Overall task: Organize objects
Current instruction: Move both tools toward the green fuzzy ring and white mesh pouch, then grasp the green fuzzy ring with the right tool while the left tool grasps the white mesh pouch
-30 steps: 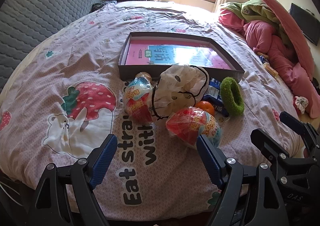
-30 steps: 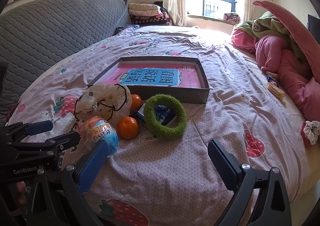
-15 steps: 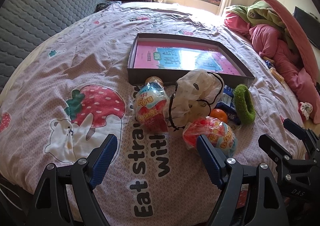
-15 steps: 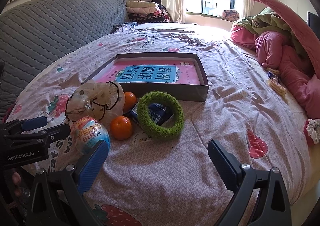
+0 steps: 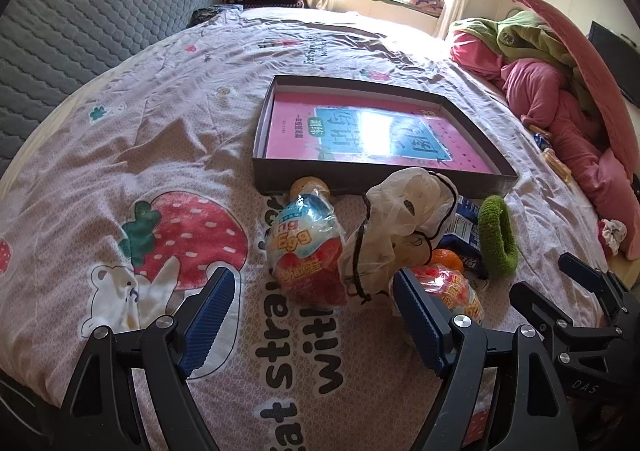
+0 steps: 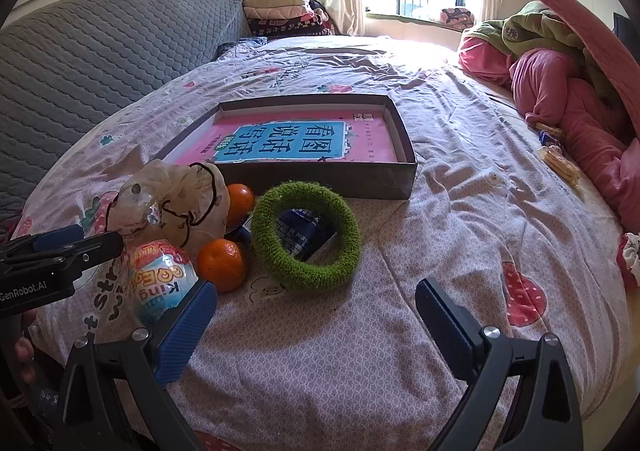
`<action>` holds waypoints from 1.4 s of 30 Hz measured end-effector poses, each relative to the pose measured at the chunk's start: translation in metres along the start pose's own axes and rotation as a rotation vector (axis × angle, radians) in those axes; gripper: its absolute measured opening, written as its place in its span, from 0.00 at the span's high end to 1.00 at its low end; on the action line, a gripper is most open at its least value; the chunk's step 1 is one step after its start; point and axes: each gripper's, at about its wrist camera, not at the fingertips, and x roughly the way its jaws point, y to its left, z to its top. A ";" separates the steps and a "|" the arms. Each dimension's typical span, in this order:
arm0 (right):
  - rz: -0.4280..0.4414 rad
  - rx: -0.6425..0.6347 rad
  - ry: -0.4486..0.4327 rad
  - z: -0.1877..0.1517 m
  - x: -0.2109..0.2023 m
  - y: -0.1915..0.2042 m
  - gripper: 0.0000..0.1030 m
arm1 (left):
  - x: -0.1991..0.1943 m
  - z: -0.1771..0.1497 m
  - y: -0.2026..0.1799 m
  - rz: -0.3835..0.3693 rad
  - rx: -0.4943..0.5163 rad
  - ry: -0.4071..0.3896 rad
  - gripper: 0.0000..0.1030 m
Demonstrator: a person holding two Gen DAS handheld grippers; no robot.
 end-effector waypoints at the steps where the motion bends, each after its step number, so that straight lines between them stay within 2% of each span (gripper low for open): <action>1: 0.000 -0.001 0.001 0.001 0.002 0.000 0.03 | 0.002 0.002 -0.002 -0.002 0.006 -0.001 0.20; 12: -0.009 -0.002 0.047 0.013 0.030 -0.005 0.08 | 0.027 0.025 -0.022 -0.005 0.068 0.012 0.20; 20: -0.031 -0.077 0.061 0.014 0.041 0.010 0.31 | 0.037 0.037 -0.036 -0.004 0.107 0.009 0.22; 27: -0.034 -0.117 0.049 0.018 0.045 0.016 0.48 | 0.043 0.043 -0.044 0.001 0.136 0.013 0.38; 29: -0.029 -0.122 0.049 0.019 0.046 0.018 0.52 | 0.044 0.045 -0.045 -0.002 0.139 0.015 0.47; 31: -0.017 -0.124 0.043 0.020 0.046 0.019 0.63 | 0.046 0.047 -0.046 -0.013 0.139 0.028 0.58; 34: -0.005 -0.135 0.053 0.021 0.047 0.023 0.72 | 0.050 0.048 -0.048 -0.029 0.129 0.050 0.72; 37: -0.002 -0.144 0.051 0.021 0.047 0.026 0.77 | 0.051 0.049 -0.049 -0.045 0.121 0.057 0.80; 42: 0.004 -0.143 0.047 0.021 0.046 0.024 0.78 | 0.049 0.049 -0.051 -0.062 0.116 0.054 0.85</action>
